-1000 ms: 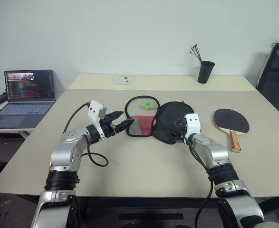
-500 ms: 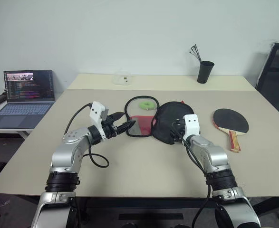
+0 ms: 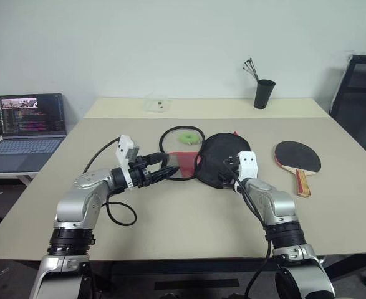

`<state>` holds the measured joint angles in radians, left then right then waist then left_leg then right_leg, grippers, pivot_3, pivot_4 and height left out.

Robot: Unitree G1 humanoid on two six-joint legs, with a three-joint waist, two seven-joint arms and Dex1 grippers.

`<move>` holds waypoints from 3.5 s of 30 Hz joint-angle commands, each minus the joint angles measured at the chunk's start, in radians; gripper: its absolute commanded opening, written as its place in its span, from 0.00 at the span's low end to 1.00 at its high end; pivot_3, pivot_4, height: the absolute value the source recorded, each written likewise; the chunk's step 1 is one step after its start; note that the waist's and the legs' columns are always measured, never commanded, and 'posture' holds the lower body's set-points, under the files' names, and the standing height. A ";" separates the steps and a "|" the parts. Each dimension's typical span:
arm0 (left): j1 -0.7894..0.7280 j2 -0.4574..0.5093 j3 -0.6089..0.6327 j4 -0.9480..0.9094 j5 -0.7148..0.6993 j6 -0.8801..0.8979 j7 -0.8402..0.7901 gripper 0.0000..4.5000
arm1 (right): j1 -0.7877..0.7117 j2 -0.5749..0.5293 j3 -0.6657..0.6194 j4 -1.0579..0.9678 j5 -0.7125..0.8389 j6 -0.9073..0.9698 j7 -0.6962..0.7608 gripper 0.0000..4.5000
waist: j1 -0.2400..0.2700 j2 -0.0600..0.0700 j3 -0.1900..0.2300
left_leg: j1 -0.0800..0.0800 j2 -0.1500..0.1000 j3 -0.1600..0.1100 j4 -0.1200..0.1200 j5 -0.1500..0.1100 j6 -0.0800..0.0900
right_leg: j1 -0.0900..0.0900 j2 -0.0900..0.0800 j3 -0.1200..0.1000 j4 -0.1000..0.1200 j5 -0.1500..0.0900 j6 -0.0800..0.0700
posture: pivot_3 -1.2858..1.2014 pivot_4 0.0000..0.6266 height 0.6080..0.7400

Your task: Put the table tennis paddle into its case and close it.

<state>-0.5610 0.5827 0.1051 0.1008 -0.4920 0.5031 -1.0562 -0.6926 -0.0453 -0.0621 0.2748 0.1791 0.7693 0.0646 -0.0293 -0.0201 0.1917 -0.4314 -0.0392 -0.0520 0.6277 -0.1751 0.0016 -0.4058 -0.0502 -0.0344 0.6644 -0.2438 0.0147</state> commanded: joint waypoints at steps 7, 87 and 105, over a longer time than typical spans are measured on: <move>0.008 0.186 -0.019 -0.034 -0.028 0.017 -0.225 0.83 | -0.052 0.016 0.026 0.039 -0.004 -0.054 0.039 0.56 | -0.005 0.000 0.000 | 0.001 0.001 0.000 -0.002 0.000 0.000 | 0.000 0.000 0.000 0.000 -0.001 -0.001 | 0.52 0.24 1.00; -0.008 0.156 -0.144 -0.133 -0.034 0.035 -0.254 0.83 | -0.101 -0.497 -0.164 0.281 -0.001 0.054 0.138 0.85 | 0.000 0.001 0.002 | -0.001 0.000 0.000 -0.004 0.000 0.000 | 0.000 -0.001 0.000 -0.002 -0.005 0.001 | 0.52 0.24 1.00; 0.014 0.159 -0.136 -0.150 -0.037 0.037 -0.236 0.83 | -0.136 -0.481 -0.211 0.403 0.003 -0.002 0.079 0.24 | 0.000 0.001 0.001 | -0.001 0.000 0.000 -0.002 0.000 0.001 | 0.001 -0.001 0.000 -0.002 -0.004 0.002 | 0.52 0.24 1.00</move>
<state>-0.5427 0.7387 -0.0519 -0.0274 -0.5247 0.5574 -1.2960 -0.8165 -0.5230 -0.2524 0.6756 0.1802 0.7780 0.1661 -0.0294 -0.0194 0.1931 -0.4321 -0.0392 -0.0516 0.6258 -0.1747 0.0024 -0.4048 -0.0511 -0.0341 0.6628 -0.2479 0.0171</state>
